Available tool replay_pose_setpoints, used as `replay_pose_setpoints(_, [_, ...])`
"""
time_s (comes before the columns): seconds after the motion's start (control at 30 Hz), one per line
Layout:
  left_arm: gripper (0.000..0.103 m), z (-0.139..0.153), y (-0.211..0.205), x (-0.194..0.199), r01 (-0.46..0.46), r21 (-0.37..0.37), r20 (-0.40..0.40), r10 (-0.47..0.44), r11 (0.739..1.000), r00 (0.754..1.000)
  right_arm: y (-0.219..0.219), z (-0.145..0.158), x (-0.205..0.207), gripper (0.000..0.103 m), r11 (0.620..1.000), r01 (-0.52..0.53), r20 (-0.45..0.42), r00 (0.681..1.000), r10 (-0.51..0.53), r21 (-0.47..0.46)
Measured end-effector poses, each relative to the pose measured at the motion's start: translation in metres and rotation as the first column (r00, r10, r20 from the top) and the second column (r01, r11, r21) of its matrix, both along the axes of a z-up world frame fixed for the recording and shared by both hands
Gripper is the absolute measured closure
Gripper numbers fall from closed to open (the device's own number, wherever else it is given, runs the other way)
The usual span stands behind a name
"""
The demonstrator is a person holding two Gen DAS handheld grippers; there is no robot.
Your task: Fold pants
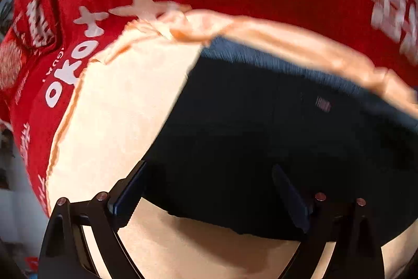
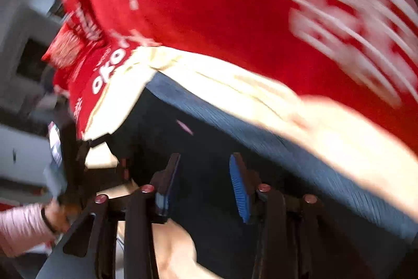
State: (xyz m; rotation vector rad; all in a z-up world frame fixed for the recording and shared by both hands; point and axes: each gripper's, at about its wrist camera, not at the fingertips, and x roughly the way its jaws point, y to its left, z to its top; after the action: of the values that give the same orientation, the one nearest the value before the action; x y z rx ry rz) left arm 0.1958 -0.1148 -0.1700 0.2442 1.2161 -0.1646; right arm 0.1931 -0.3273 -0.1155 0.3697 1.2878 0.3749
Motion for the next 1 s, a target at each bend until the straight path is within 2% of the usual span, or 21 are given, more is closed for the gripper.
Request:
replay_pose_setpoints(0.13, [0.008, 0.011, 0.015, 0.019, -0.054, -0.044, 0.055, 0.056, 0.998, 0.997, 0.046, -0.018, 0.059, 0.055, 0.995, -0.092, -0.010, 0.996, 0.092, -0.044])
replay_pose_setpoints(0.23, [0.008, -0.006, 0.021, 0.033, -0.069, -0.059, 0.016, 0.070, 0.996, 0.997, 0.078, -0.035, 0.095, 0.055, 0.989, -0.137, -0.016, 0.991, 0.137, -0.055])
replay_pose_setpoints(0.33, [0.008, -0.018, 0.025, 0.034, -0.072, -0.075, -0.003, 0.072, 0.995, 0.997, 0.101, -0.048, 0.108, 0.055, 0.980, -0.187, -0.026, 0.982, 0.186, -0.066])
replay_pose_setpoints(0.4, [0.008, -0.023, 0.030, 0.033, -0.079, -0.099, -0.014, 0.078, 0.992, 0.997, 0.116, -0.067, 0.121, 0.055, 0.971, -0.227, -0.065, 0.973, 0.222, -0.079])
replay_pose_setpoints(0.47, [0.008, -0.025, 0.032, 0.029, -0.084, -0.117, -0.022, 0.082, 0.990, 0.996, 0.116, -0.077, 0.121, 0.055, 0.971, -0.230, -0.091, 0.970, 0.224, -0.068])
replay_pose_setpoints(0.5, [0.008, -0.025, 0.032, 0.027, -0.082, -0.123, -0.021, 0.080, 0.989, 0.997, 0.117, -0.080, 0.124, 0.067, 0.974, -0.221, -0.103, 0.971, 0.216, -0.040])
replay_pose_setpoints(0.53, [0.008, -0.025, 0.033, 0.026, -0.080, -0.129, -0.024, 0.078, 0.988, 0.997, 0.118, -0.080, 0.126, 0.088, 0.977, -0.214, -0.115, 0.970, 0.213, 0.001])
replay_pose_setpoints(0.6, [0.008, -0.025, 0.037, 0.026, -0.090, -0.136, -0.038, 0.085, 0.987, 0.996, 0.124, -0.068, 0.122, 0.093, 0.964, -0.266, -0.085, 0.960, 0.267, 0.015])
replay_pose_setpoints(0.67, [0.008, -0.025, 0.044, 0.023, -0.101, -0.142, -0.048, 0.095, 0.985, 0.994, 0.131, -0.063, 0.121, 0.094, 0.950, -0.310, -0.072, 0.948, 0.311, 0.023])
replay_pose_setpoints(0.77, [0.008, -0.029, 0.051, 0.015, -0.109, -0.147, -0.053, 0.103, 0.983, 0.993, 0.135, -0.069, 0.126, 0.093, 0.955, -0.296, -0.072, 0.953, 0.296, 0.010])
replay_pose_setpoints(0.8, [0.007, -0.031, 0.052, 0.014, -0.111, -0.148, -0.058, 0.103, 0.983, 0.993, 0.136, -0.074, 0.126, 0.092, 0.958, -0.286, -0.073, 0.956, 0.284, -0.030])
replay_pose_setpoints(0.83, [0.005, -0.034, 0.052, 0.013, -0.114, -0.142, -0.064, 0.105, 0.983, 0.992, 0.140, -0.083, 0.127, 0.083, 0.957, -0.273, -0.079, 0.961, 0.266, -0.098])
replay_pose_setpoints(0.87, [0.005, -0.034, 0.051, 0.012, -0.117, -0.136, -0.062, 0.109, 0.984, 0.992, 0.141, -0.087, 0.126, 0.076, 0.959, -0.255, -0.072, 0.966, 0.248, -0.123])
replay_pose_setpoints(0.9, [0.005, -0.033, 0.051, 0.012, -0.119, -0.129, -0.061, 0.112, 0.984, 0.992, 0.140, -0.084, 0.125, 0.073, 0.965, -0.229, -0.053, 0.973, 0.224, -0.127])
replay_pose_setpoints(1.0, [0.005, -0.027, 0.048, 0.011, -0.120, -0.113, -0.066, 0.113, 0.986, 0.991, 0.133, -0.065, 0.116, 0.053, 0.963, -0.193, -0.051, 0.981, 0.186, -0.187])
